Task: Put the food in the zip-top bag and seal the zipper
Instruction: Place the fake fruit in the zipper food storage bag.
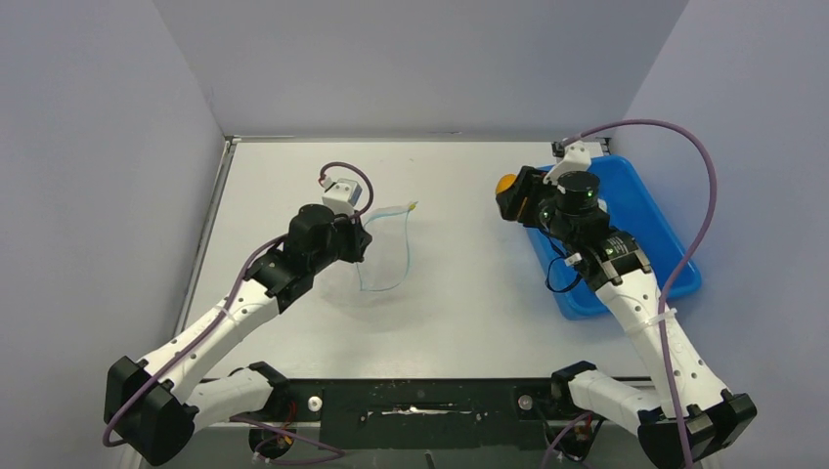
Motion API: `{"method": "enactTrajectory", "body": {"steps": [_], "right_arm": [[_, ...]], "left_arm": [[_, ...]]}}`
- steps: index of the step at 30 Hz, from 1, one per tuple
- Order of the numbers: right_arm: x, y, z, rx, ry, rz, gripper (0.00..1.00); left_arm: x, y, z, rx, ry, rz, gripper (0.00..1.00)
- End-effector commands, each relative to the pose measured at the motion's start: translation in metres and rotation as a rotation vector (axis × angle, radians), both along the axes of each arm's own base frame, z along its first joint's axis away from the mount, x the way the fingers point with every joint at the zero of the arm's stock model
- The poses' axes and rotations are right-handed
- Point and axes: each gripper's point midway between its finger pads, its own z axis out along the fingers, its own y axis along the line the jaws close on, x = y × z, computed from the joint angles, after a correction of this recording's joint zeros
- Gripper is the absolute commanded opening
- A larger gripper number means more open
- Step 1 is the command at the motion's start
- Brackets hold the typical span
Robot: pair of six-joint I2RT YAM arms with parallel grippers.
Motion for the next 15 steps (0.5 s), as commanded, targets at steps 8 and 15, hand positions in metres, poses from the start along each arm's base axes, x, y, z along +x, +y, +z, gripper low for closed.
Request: {"method": "enactTrajectory", "body": {"steps": [8,15], "right_arm": [[-0.025,0.098,0.025,0.299,-0.050,0.250,0.38],[-0.033,0.125,0.036,0.391,-0.050,0.308,0.38]], "left_arm": [[0.017,-0.029,0.036,-0.114,-0.045,-0.058,0.00],[0.015,-0.042,0.025,-0.132,0.009,-0.105,0.00]]}}
